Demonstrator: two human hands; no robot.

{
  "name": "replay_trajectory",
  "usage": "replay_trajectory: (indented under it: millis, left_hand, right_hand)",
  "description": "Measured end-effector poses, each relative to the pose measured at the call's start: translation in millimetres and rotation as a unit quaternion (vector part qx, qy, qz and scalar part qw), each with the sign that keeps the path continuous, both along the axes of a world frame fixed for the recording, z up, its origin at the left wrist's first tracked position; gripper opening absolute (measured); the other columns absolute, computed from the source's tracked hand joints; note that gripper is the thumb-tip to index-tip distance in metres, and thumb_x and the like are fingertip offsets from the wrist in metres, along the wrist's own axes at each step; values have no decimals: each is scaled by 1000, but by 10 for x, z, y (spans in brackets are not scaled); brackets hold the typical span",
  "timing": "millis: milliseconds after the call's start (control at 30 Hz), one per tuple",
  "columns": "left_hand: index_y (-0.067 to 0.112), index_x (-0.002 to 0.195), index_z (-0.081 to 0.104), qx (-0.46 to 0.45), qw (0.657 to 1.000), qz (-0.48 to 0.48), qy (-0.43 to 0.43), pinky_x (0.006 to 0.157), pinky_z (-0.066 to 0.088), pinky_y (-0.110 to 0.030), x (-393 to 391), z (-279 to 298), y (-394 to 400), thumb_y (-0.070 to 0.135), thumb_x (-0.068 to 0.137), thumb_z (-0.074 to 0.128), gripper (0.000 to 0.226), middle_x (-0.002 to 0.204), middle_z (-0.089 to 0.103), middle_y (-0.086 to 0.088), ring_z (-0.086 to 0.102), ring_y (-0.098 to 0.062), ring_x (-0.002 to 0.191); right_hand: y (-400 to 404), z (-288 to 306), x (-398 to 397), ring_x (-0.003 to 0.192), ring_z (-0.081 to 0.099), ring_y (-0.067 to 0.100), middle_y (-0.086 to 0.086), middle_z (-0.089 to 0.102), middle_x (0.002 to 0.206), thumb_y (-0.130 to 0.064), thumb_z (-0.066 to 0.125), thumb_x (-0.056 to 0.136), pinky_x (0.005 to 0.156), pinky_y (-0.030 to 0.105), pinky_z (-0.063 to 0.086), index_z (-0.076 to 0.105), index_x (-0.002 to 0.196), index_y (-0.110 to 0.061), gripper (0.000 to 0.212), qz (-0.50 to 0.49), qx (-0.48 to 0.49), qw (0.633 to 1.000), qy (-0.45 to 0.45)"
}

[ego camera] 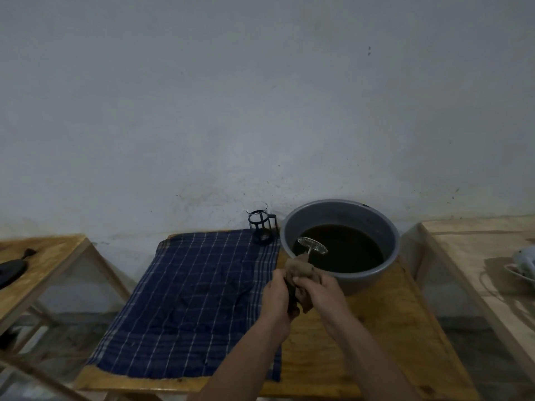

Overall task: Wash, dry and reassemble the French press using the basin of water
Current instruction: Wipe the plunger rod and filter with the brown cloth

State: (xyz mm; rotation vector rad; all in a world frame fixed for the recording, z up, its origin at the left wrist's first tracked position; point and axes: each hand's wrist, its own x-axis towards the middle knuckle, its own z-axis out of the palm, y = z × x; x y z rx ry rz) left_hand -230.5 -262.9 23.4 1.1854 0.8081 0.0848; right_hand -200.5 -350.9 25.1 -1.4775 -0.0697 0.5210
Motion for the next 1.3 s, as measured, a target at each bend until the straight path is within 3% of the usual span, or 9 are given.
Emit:
replay_trajectory:
  millis: [200,300,433,600,700,800,933,1100,1300]
  left_hand:
    - [11,90,60,5,999,-46,6,46,35,-24,-11,26,-79,30,98,41,28,72,56,-6,48,-15,61]
    - [9,97,63,-55,998,-29,18,55,45,-28,-39,3,-53,32,99,42,31,84,63,-10,57,-19,72]
    - [8,101,67,-118,992,33,20,67,51,-34,-4,7,51,30,96,48,29,94,67,-16,62,-25,86]
    - [16,116,66,-111,994,-6,-18,89,55,-42,-33,-24,28,52,92,53,45,113,69,-15,64,-28,106]
    - [23,119,63,-17,998,-56,-27,88,55,-40,-56,-40,-103,58,91,50,47,116,67,-7,63,-23,106]
    - [15,120,63,-118,991,-16,-54,81,57,-39,-19,40,-110,52,95,46,47,114,68,-14,65,-27,101]
    - [5,125,57,-254,966,31,-24,52,48,-28,21,147,52,55,92,47,60,93,65,-18,58,-23,65]
    - [4,121,65,-278,956,-63,-63,84,56,-42,-6,304,1,63,86,52,69,111,70,-25,66,-36,105]
    - [11,119,67,-208,971,-83,-87,73,58,-37,-29,372,-206,49,93,50,49,117,69,-20,66,-31,106]
  right_hand:
    - [115,24,123,97,61,26,8,64,99,-46,52,92,93,47,50,59,98,-22,25,-180,108,969,129]
    - [80,-41,72,97,59,14,-2,63,104,-30,58,91,79,32,49,61,103,-31,12,-86,39,995,24]
    - [19,-63,-25,95,57,1,-14,63,98,-16,60,91,72,17,45,59,91,-41,26,36,1,998,-60]
    - [56,-155,-74,86,61,-2,-14,63,89,-26,58,92,68,9,45,59,97,-32,7,-44,-118,962,-241]
    - [44,-58,-21,76,65,3,-8,65,78,-30,56,93,57,12,48,60,87,-24,10,-111,-99,959,-243]
    - [12,96,-1,77,64,4,-5,66,79,-30,55,94,60,14,46,61,83,-27,13,-152,-13,969,-192]
    - [-144,240,-19,83,61,-1,-12,63,93,-28,55,94,67,17,49,59,96,-34,8,-166,92,964,-184]
    - [-76,186,-81,88,63,-1,-10,66,95,-25,61,90,75,17,51,60,99,-36,14,-25,-60,950,-307]
    - [-124,303,47,75,64,-7,-8,67,76,-21,62,90,61,7,49,63,83,-28,10,-97,-48,939,-326]
